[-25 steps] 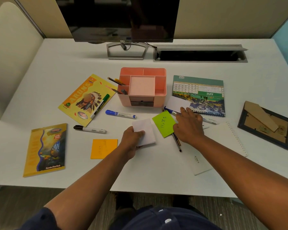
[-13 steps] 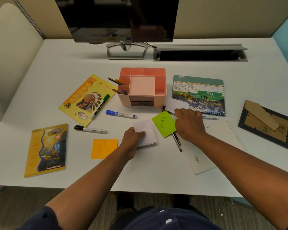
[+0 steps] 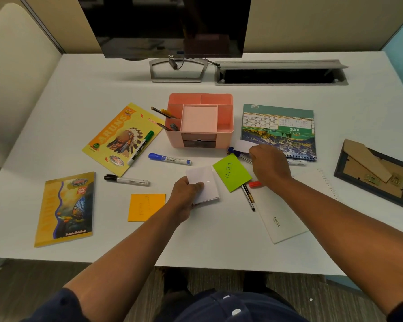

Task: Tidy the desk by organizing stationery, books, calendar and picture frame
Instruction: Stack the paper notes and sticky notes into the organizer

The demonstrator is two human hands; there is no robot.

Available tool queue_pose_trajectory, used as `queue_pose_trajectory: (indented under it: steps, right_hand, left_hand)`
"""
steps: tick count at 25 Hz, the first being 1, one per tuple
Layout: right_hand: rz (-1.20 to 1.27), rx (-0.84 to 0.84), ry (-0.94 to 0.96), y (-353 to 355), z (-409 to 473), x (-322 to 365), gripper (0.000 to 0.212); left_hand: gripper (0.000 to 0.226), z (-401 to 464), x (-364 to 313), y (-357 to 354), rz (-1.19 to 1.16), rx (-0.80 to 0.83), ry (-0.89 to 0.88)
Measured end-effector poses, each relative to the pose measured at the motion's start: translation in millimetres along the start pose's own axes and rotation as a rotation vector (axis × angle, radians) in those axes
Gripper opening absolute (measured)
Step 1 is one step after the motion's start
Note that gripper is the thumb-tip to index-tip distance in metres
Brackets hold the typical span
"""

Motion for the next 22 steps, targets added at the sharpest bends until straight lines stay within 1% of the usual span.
queue_pose_trajectory:
  steps: [3,5,6,7,8,9,10,12,14,16,19,22]
  right_hand:
    - [0.286,-0.230,-0.159,21,-10,-4,0.024]
    - [0.516,-0.371,-0.233,34,-21,-1,0.019]
    - [0.673,-0.410,-0.297,37,-25,2,0.016]
    - [0.862,-0.418,-0.388,37,-30,5,0.013]
    - [1.052,-0.391,-0.489,34,-34,10,0.009]
    - [1.199,-0.329,-0.575,31,-37,16,0.009]
    - [1.288,-0.251,-0.622,28,-41,23,0.008]
    - [1.393,-0.146,-0.640,23,-45,36,0.010]
    - [1.502,-0.129,-0.656,17,-47,46,0.013]
    - [1.540,-0.120,-0.684,11,-49,55,0.008]
    - [1.461,-0.072,-0.708,-3,-51,62,0.004]
    - [1.310,-0.026,-0.662,-6,-49,67,0.014]
  left_hand:
    - [0.034,-4,-2,0,-0.013,-0.005,-0.018]
    - [0.035,-9,-4,-2,-0.030,0.006,-0.036]
    - [0.034,-12,-6,-3,-0.039,0.012,-0.050]
    - [0.032,-16,-9,-5,-0.047,0.020,-0.068]
    - [0.030,-19,-12,-7,-0.056,0.029,-0.086]
    - [0.030,-22,-16,-10,-0.063,0.037,-0.101]
    - [0.031,-25,-19,-12,-0.071,0.042,-0.111]
    - [0.036,-31,-25,-17,-0.080,0.037,-0.114]
    - [0.036,-35,-29,-22,-0.098,0.016,-0.107]
    - [0.029,-40,-32,-27,-0.106,0.009,-0.111]
    - [0.025,-47,-31,-33,-0.078,0.016,-0.140]
    - [0.017,-52,-28,-36,-0.147,0.050,-0.148]
Point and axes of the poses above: each hand's wrist, its own z-axis towards the middle knuckle, its own y-axis out of the back of the hand, x = y × z, the point moved 4 cm from there along z, towards the middle knuckle, and after that the axes turned 13 degrees about y, right-handed, at the moved point
